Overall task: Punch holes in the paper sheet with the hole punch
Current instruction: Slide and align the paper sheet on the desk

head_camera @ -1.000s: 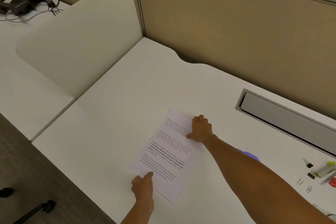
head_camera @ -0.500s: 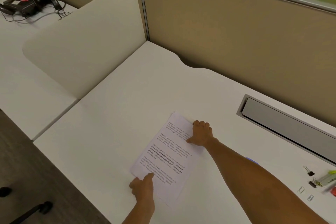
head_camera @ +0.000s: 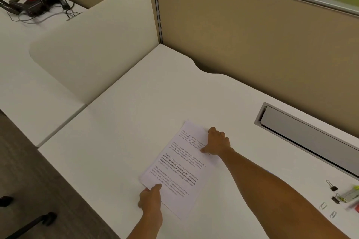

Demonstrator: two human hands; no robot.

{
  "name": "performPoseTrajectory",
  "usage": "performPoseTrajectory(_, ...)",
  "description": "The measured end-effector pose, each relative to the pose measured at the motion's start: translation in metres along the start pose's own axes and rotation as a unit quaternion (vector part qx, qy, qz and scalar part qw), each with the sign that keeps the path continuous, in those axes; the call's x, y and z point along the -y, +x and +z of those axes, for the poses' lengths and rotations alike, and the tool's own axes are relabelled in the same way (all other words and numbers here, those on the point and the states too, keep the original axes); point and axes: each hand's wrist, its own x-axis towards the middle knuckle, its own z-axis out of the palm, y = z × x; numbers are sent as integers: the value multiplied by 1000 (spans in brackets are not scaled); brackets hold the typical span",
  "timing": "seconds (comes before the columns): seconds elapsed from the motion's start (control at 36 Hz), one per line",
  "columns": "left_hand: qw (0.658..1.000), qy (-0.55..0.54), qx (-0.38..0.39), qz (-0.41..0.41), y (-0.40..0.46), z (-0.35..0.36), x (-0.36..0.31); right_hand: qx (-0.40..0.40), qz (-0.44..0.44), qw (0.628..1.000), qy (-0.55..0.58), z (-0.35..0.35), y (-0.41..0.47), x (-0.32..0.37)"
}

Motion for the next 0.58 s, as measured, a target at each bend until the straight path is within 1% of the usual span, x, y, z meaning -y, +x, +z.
performPoseTrajectory(0.11,1000,-6,-7,7,3,5,-3,23,3,999,40,-3,-2,0)
performPoseTrajectory(0.28,998,-53,27,32,7,14,-5,29,-3,999,37,-1,-4,-3)
performPoseTrajectory(0.33,997,-63,19,32,5,16,-8,33,0,998,45,1,-3,-4)
performPoseTrajectory(0.42,998,-49,8,42,9,14,-7,33,7,996,79,5,-2,-8)
performPoseTrajectory(0.58,997,8,24,72,25,8,-2,29,-13,992,122,8,-3,-17)
